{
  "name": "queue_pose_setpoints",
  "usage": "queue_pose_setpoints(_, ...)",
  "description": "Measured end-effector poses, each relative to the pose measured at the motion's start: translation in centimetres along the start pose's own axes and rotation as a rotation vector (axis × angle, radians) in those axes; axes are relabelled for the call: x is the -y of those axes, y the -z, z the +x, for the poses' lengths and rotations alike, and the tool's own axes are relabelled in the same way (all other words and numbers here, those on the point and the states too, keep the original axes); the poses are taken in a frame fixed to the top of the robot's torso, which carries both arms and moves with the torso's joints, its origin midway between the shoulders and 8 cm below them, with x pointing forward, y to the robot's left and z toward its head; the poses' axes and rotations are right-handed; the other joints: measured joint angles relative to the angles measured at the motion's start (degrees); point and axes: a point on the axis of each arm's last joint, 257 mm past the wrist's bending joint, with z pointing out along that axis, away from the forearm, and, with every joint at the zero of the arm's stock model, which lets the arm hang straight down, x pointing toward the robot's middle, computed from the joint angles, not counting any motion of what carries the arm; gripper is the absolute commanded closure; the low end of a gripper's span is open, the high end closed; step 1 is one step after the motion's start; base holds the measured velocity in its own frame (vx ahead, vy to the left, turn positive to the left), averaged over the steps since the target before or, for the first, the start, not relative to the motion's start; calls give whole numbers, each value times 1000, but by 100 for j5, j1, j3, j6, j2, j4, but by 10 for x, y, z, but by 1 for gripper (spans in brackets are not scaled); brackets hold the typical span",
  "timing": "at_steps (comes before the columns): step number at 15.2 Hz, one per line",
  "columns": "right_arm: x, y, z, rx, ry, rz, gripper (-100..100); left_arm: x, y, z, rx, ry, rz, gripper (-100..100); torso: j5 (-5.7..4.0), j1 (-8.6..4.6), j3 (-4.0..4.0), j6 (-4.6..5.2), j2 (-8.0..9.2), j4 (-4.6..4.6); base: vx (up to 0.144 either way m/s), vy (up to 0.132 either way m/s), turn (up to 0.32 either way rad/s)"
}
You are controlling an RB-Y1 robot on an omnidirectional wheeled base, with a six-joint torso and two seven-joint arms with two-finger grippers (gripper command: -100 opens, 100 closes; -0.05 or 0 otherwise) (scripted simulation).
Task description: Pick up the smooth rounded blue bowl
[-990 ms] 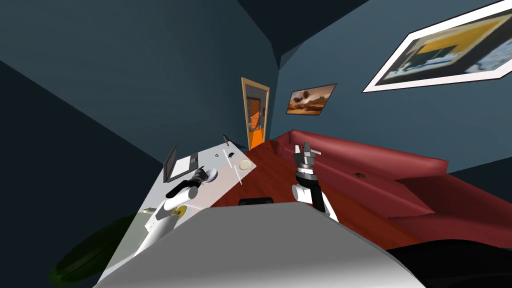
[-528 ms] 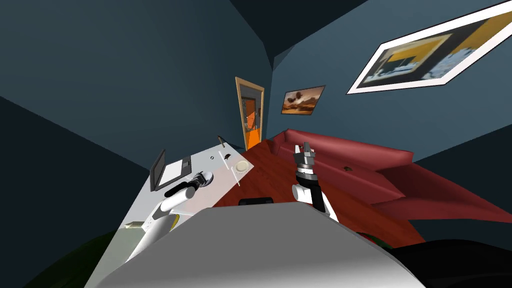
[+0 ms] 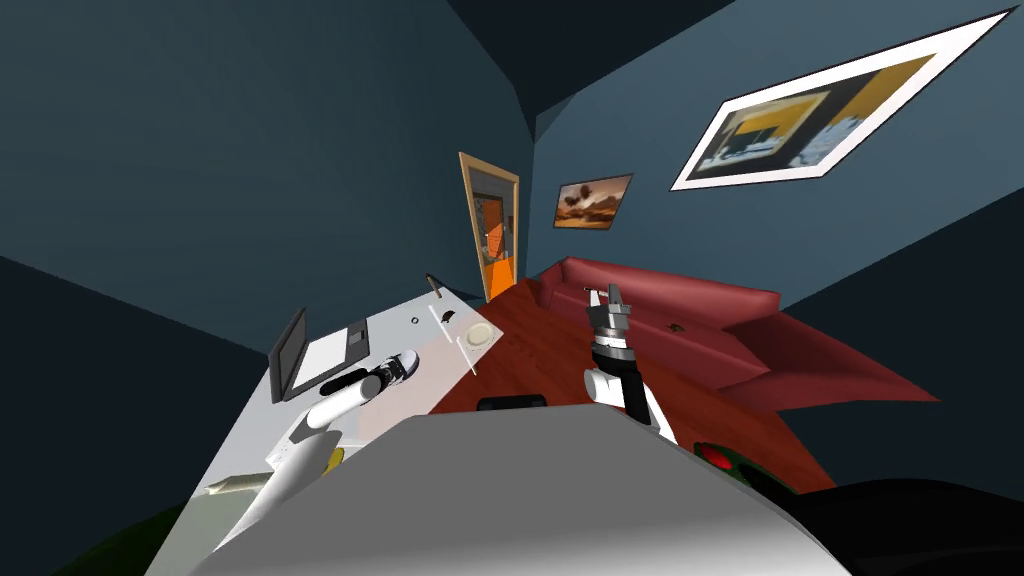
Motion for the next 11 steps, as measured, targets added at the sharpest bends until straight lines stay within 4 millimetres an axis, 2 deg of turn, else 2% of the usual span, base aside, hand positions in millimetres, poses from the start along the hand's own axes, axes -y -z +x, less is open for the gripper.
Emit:
queue_pose_setpoints(4,0,0,0,0,0,0,0,-19,-6,-25,45,44,-101,-100,2,4,-1,-4,-1,-1,8,12,-143)
queue_pose_setpoints(11,0,0,0,0,0,0,0,-47,0,-63,124,116,-260,-100,1,3,-1,-2,-2,-1,6,12,-122)
